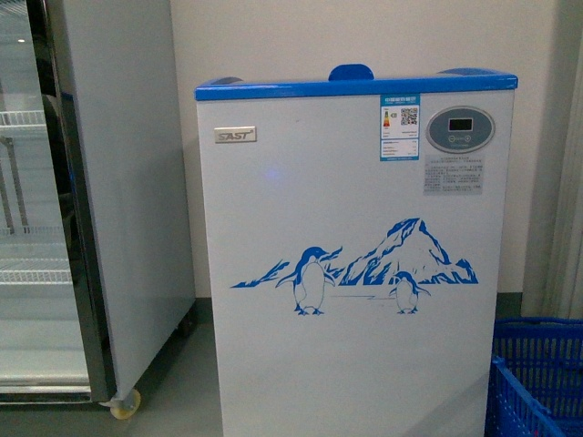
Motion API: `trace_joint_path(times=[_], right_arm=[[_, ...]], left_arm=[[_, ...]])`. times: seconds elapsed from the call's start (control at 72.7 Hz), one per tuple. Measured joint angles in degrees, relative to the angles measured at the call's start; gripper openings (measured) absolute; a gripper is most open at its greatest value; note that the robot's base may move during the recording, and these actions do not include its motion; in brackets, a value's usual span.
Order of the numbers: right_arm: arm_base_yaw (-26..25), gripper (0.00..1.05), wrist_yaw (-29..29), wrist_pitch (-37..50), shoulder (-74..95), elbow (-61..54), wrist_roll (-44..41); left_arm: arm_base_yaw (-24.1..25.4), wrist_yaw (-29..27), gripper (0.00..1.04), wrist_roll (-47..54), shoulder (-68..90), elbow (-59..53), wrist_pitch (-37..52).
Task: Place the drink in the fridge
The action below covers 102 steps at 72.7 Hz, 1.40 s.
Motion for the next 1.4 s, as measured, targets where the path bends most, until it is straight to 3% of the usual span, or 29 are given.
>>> trace_joint_path(times=[1.403], right_arm=[[0.0,0.98,0.0,0.0,0.0,0.0,0.0]], left_arm=[[0.0,0.0,0.97,0.0,0.0,0.0,0.0]])
